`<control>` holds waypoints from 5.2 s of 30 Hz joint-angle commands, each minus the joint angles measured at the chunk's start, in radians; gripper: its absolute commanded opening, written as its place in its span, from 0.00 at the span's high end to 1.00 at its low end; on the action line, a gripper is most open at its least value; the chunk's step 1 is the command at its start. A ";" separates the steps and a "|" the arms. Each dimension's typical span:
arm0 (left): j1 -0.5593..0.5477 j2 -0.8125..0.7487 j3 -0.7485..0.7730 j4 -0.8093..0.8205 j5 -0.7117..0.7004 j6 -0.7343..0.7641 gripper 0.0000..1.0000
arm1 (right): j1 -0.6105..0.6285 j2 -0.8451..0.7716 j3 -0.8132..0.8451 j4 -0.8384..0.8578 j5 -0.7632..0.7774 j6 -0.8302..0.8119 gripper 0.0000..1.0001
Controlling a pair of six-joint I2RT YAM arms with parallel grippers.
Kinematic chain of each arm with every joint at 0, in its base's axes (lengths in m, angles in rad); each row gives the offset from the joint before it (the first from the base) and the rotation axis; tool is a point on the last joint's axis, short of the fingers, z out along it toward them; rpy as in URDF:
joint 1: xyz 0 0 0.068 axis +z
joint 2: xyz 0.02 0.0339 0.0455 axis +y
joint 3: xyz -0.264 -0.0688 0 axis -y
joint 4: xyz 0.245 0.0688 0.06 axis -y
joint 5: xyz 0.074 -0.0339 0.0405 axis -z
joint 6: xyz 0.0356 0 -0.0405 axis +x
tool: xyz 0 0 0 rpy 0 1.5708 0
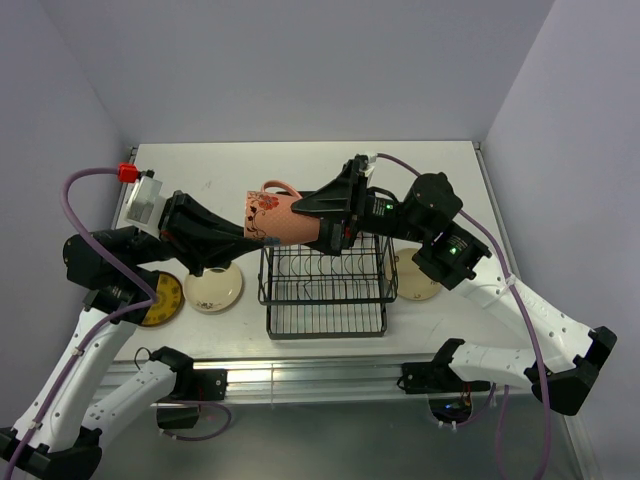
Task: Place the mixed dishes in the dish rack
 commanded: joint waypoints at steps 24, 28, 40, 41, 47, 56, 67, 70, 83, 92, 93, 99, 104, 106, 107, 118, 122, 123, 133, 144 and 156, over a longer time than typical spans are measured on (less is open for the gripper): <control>-0.006 0.005 0.048 -0.189 -0.017 0.142 0.34 | 0.016 -0.039 -0.023 0.127 0.053 -0.053 1.00; -0.006 -0.006 0.050 -0.220 -0.040 0.167 0.02 | 0.016 -0.042 -0.023 0.119 0.061 -0.066 1.00; 0.003 -0.037 0.081 -0.359 -0.129 0.275 0.01 | -0.001 -0.055 -0.029 0.070 0.070 -0.099 1.00; 0.008 -0.037 0.082 -0.373 -0.138 0.277 0.01 | -0.004 -0.061 -0.033 0.061 0.070 -0.103 1.00; 0.043 -0.046 0.076 -0.384 -0.193 0.272 0.01 | -0.030 -0.083 -0.045 0.026 0.073 -0.122 1.00; 0.188 -0.060 0.047 -0.434 -0.265 0.245 0.01 | -0.083 -0.080 -0.011 -0.054 0.074 -0.181 1.00; 0.299 -0.092 0.019 -0.539 -0.409 0.234 0.01 | -0.313 0.049 0.165 -0.303 0.030 -0.407 1.00; 0.307 -0.080 0.029 -0.614 -0.457 0.252 0.01 | -0.388 0.110 0.253 -0.392 0.024 -0.497 1.00; 0.342 -0.015 0.039 -0.838 -0.657 0.262 0.01 | -0.538 0.409 0.570 -0.686 0.044 -0.858 1.00; 0.354 0.060 0.076 -0.815 -0.545 0.276 0.03 | -0.540 0.448 0.596 -0.671 0.047 -0.938 1.00; 0.354 0.072 0.081 -0.780 -0.467 0.262 0.03 | -0.540 0.446 0.596 -0.665 0.042 -0.938 1.00; 0.354 0.186 0.108 -0.656 -0.304 0.121 0.06 | -0.538 0.463 0.630 -0.695 0.028 -0.959 1.00; 0.359 0.264 0.120 -0.476 -0.164 0.003 0.06 | -0.537 0.455 0.596 -0.657 0.016 -0.973 1.00; 0.360 0.313 0.128 -0.409 -0.117 -0.079 0.07 | -0.537 0.449 0.586 -0.645 0.002 -0.973 1.00; 0.362 0.328 0.134 -0.337 -0.074 -0.108 0.08 | -0.537 0.449 0.584 -0.636 -0.002 -0.973 1.00; 0.363 0.413 0.138 -0.120 0.001 -0.321 0.12 | -0.428 0.442 0.636 -0.651 0.025 -1.010 1.00; 0.363 0.424 0.125 -0.109 0.023 -0.353 0.13 | -0.374 0.434 0.639 -0.648 0.050 -1.019 1.00; 0.363 0.422 0.122 -0.121 0.025 -0.352 0.13 | -0.368 0.429 0.641 -0.649 0.056 -1.021 1.00; 0.363 0.378 0.136 -0.247 0.006 -0.281 0.14 | -0.320 0.403 0.647 -0.663 0.088 -1.034 1.00; 0.363 0.353 0.101 -0.268 0.005 -0.278 0.16 | -0.317 0.397 0.656 -0.634 0.113 -1.040 1.00; 0.363 0.374 0.145 -0.415 -0.021 -0.137 0.17 | -0.356 0.445 0.684 -0.749 0.352 -1.324 1.00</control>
